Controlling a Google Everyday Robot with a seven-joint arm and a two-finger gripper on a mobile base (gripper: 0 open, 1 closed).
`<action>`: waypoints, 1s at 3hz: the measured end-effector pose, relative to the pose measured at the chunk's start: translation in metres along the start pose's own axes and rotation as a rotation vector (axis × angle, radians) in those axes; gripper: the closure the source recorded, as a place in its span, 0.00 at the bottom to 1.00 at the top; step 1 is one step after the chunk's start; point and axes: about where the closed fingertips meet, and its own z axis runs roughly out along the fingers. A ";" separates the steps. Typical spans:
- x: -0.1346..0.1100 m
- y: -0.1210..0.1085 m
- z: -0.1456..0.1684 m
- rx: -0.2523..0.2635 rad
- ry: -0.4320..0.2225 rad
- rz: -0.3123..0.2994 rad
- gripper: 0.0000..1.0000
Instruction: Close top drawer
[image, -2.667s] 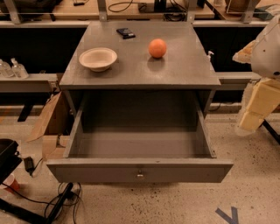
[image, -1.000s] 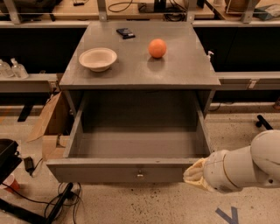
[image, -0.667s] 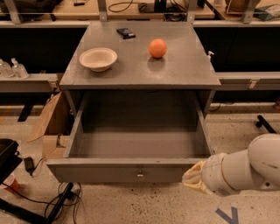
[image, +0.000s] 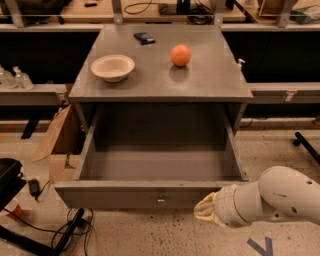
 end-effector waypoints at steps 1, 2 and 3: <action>-0.003 -0.026 0.031 0.000 -0.031 -0.019 1.00; -0.004 -0.033 0.034 0.006 -0.034 -0.022 1.00; -0.012 -0.064 0.044 0.030 -0.031 -0.032 1.00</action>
Offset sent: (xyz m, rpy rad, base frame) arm 0.0955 0.0182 -0.0378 0.0712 -0.0682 0.0133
